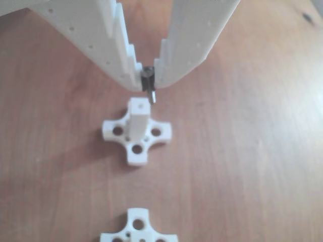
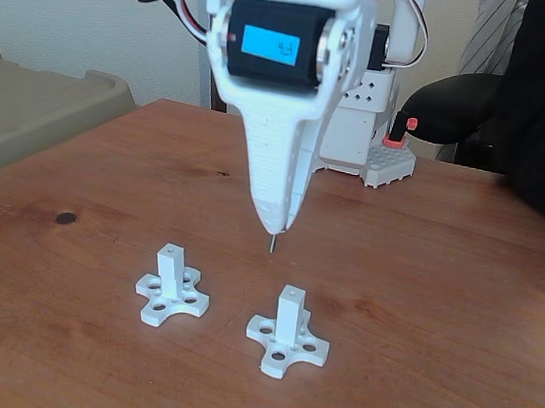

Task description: Grab the screw and set it in the hole.

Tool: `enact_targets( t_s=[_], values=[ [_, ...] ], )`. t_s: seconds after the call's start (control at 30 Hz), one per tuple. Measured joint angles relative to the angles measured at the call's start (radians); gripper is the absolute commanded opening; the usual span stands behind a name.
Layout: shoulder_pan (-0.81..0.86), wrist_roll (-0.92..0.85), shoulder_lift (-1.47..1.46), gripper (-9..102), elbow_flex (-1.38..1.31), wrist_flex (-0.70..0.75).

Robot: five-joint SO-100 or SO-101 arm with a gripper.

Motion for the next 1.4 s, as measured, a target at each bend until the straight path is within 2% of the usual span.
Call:
enact_targets(
  t_s=[1.4],
  values=[
    [-0.057, 0.015, 0.0, -4, 0.074, -0.081]
  ],
)
